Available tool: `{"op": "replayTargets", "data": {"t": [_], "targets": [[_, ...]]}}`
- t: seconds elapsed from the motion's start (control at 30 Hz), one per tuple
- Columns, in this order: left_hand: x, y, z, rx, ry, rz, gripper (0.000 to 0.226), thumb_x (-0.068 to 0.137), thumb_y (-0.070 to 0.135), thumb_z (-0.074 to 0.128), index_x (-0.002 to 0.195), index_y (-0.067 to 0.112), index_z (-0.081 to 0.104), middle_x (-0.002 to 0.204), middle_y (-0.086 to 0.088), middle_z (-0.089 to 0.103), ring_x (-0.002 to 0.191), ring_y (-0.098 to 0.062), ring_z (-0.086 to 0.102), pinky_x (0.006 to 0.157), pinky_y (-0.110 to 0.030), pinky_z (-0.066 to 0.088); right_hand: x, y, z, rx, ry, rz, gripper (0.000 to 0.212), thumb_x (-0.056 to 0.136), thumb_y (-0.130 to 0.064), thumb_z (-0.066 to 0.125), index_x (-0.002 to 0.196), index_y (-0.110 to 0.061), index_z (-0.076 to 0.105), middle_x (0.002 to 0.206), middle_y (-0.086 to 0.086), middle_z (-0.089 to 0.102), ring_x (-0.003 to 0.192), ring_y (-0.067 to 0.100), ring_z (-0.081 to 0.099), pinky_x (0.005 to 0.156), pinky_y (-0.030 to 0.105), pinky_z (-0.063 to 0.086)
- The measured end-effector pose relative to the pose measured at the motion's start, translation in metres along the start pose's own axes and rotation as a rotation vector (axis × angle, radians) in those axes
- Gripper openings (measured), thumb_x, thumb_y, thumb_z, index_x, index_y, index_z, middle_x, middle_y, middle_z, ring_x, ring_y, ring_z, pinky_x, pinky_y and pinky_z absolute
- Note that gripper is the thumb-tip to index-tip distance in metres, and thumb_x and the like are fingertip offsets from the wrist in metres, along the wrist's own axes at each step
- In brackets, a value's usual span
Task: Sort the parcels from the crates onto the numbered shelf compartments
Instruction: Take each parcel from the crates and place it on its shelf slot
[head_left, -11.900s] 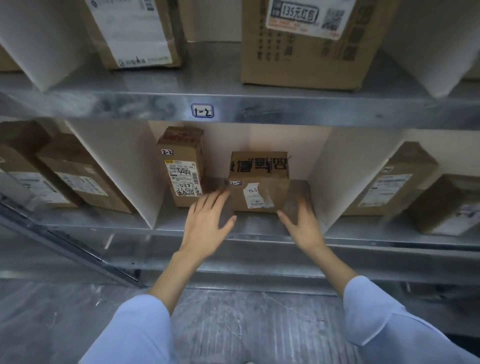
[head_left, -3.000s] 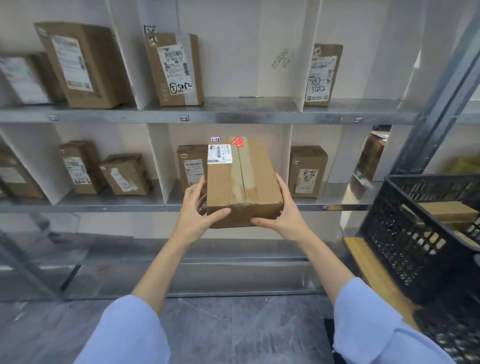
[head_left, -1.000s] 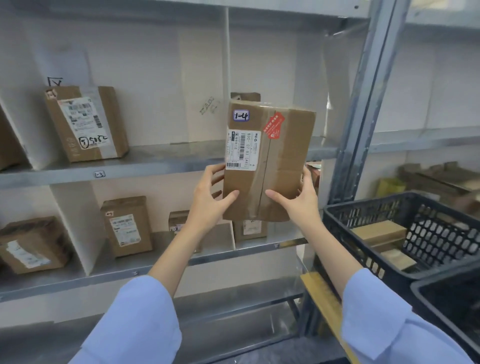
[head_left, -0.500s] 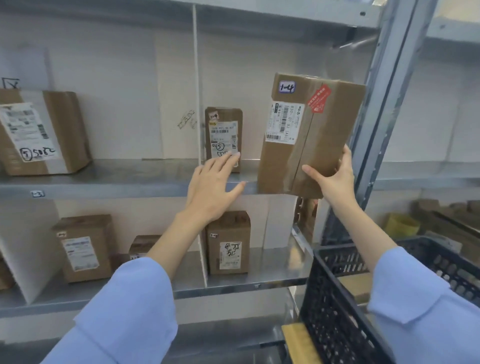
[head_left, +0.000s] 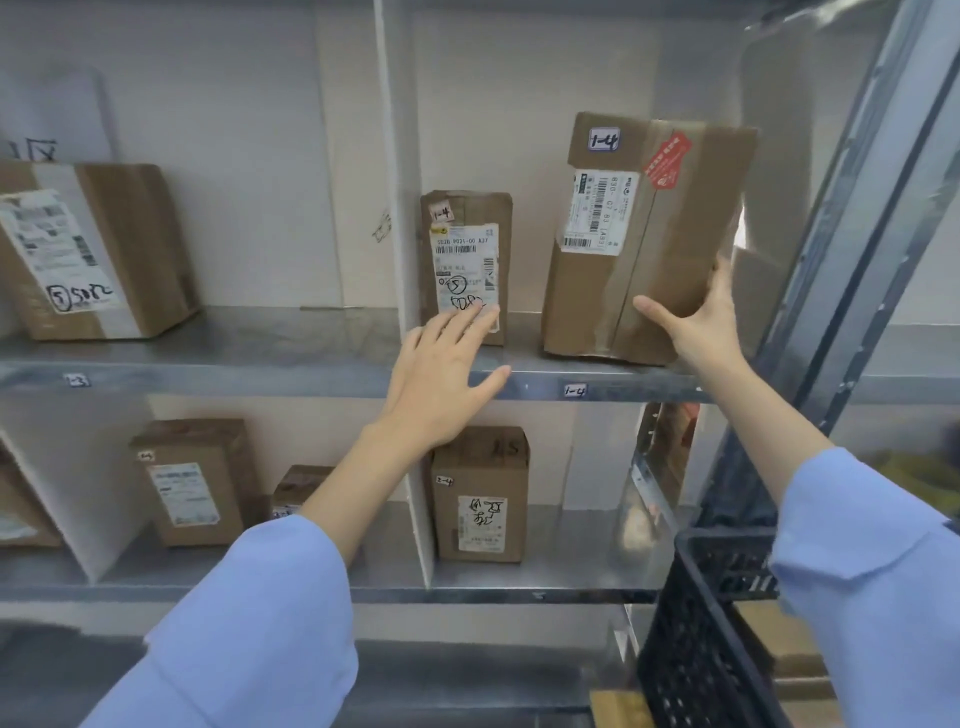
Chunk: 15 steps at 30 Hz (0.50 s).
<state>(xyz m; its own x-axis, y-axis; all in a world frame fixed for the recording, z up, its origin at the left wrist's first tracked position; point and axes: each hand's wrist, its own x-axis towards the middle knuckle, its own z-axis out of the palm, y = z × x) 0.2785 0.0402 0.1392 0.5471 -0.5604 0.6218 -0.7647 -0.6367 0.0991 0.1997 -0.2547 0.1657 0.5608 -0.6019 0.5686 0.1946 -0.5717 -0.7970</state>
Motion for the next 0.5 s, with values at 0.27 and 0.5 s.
{"op": "replayTargets", "data": {"t": [0.27, 0.5], "targets": [[0.005, 0.009, 0.011, -0.016, 0.012, 0.022, 0.063, 0.097, 0.050, 0.045, 0.154, 0.027, 0.029, 0.159, 0.004, 0.031, 0.144, -0.016, 0.025, 0.114, -0.036, 0.020, 0.007, 0.011, 0.004, -0.039, -0.075, 0.032, 0.102, 0.076, -0.042, 0.084, 0.153, -0.023, 0.021, 0.144, -0.010, 0.043, 0.126, 0.003, 0.039, 0.115, 0.031, 0.032], [0.001, 0.028, 0.013, -0.034, 0.028, 0.063, 0.063, 0.096, 0.051, 0.045, 0.153, 0.028, 0.030, 0.157, 0.007, 0.033, 0.140, -0.015, 0.030, 0.111, -0.034, 0.022, -0.012, 0.008, -0.007, -0.135, -0.040, 0.041, 0.094, 0.081, -0.050, 0.076, 0.153, -0.029, 0.020, 0.157, -0.005, 0.035, 0.138, 0.015, 0.039, 0.113, 0.040, 0.033]]}}
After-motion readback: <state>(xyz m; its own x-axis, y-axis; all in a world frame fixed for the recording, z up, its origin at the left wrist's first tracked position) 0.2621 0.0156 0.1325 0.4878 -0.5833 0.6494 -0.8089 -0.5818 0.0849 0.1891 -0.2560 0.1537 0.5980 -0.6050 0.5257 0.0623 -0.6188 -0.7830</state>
